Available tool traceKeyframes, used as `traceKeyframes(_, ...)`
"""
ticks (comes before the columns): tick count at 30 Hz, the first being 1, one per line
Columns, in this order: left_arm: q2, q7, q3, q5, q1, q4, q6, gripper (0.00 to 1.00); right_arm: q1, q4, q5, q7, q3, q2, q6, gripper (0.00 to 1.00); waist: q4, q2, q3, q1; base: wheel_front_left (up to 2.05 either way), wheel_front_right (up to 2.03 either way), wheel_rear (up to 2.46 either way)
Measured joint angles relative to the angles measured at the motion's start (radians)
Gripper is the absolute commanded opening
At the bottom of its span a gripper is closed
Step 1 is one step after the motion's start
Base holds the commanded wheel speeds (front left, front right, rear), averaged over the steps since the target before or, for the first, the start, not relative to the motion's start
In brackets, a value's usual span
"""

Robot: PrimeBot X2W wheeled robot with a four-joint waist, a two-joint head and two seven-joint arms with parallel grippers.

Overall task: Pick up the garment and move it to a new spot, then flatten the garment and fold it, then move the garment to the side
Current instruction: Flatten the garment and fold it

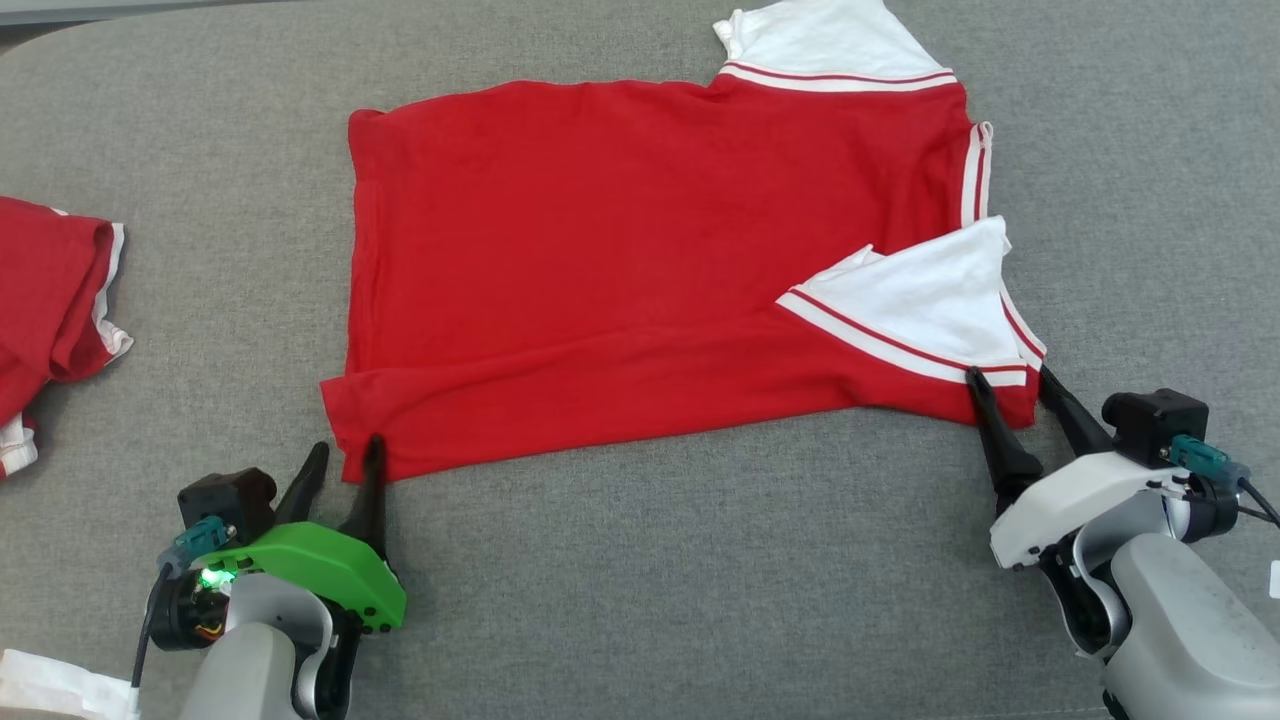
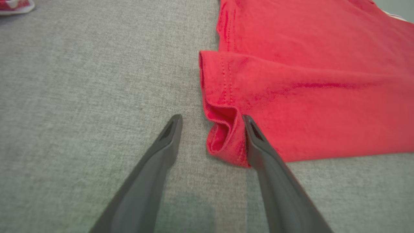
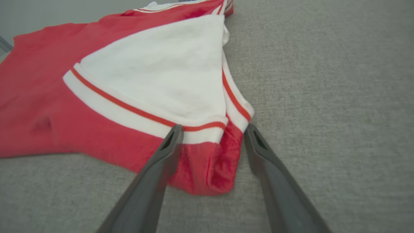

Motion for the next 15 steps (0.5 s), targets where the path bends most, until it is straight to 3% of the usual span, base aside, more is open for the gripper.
traceKeyframes(1, 0.003, 0.001, -0.002, -0.008, -0.002, 0.002, -0.001, 0.0, -0.009, 0.01, 0.011, 0.0, 0.004, -0.001, 0.0, 0.0, 0.0, 0.0, 0.0, 0.0, 0.0, 0.0, 0.0)
traceKeyframes(8, 0.009, -0.035, -0.011, -0.029, -0.008, -0.009, -0.009, 0.0, -0.024, 0.026, 0.074, -0.016, 0.036, -0.019, 0.001, 0.0, 0.004, 0.0, -0.008, 0.0, 0.0, 0.0, 0.0)
traceKeyframes(15, 0.043, -0.02, -0.006, -0.037, 0.046, -0.094, 0.002, 0.0, 0.1, -0.076, 0.096, -0.027, -0.019, -0.032, 0.001, 0.0, 0.001, 0.0, -0.042, 0.0, 0.0, 0.0, 0.0)
